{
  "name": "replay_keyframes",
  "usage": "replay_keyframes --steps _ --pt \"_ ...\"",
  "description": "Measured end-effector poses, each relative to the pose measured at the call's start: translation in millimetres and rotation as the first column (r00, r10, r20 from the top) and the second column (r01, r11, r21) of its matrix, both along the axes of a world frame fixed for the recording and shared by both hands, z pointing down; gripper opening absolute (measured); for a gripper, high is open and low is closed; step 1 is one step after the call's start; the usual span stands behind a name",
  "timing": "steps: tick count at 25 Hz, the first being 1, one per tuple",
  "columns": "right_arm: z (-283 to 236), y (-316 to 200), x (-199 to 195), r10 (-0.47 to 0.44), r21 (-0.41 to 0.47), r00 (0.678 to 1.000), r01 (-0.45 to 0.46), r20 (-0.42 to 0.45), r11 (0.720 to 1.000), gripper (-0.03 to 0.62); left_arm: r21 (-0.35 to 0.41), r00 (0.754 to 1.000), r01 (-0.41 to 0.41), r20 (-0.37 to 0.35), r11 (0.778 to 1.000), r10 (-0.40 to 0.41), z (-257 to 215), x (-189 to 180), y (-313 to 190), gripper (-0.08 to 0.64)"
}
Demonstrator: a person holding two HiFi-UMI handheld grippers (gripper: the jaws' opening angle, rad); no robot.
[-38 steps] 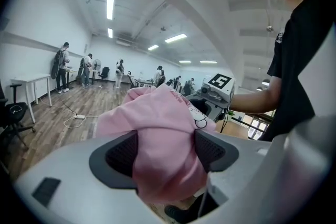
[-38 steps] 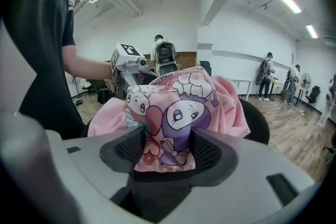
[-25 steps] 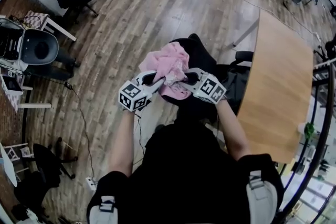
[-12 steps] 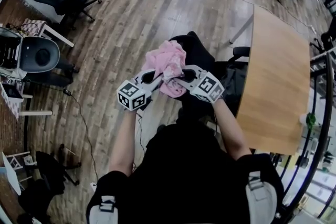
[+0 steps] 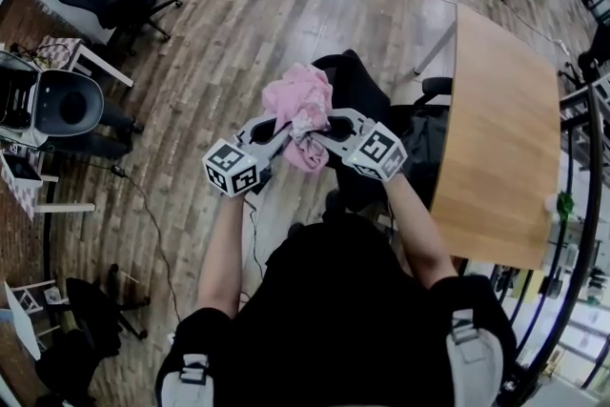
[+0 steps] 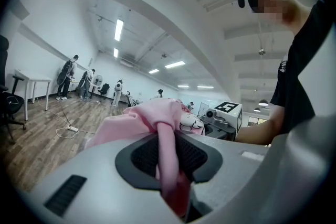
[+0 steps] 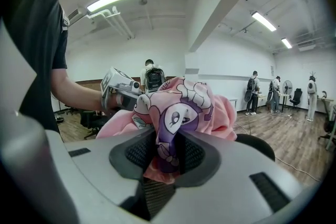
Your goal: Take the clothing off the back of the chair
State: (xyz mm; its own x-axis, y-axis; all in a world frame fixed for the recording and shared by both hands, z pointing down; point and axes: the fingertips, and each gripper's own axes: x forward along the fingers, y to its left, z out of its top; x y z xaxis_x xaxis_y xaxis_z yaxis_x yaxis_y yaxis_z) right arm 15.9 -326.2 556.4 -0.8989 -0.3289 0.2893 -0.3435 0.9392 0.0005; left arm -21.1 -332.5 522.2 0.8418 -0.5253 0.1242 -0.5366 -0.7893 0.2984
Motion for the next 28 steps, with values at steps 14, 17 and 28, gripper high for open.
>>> replay_keyframes --steps 14,17,28 --pt "-28.7 38.9 -48.6 0.011 0.013 1.000 -0.011 0.000 1.000 0.100 0.070 0.999 0.018 0.027 0.997 -0.020 -27.1 -48.0 38.4 0.069" --pt "-26.4 49.6 -61.1 0.014 0.009 1.000 -0.014 0.002 1.000 0.100 0.074 0.999 0.022 0.023 0.997 -0.024 -25.4 -60.5 49.2 0.069" --pt "-12.2 90.9 -87.0 0.016 -0.004 1.000 -0.016 -0.015 1.000 0.098 0.051 1.000 0.006 0.007 0.999 -0.007 -10.8 -87.3 89.2 0.069"
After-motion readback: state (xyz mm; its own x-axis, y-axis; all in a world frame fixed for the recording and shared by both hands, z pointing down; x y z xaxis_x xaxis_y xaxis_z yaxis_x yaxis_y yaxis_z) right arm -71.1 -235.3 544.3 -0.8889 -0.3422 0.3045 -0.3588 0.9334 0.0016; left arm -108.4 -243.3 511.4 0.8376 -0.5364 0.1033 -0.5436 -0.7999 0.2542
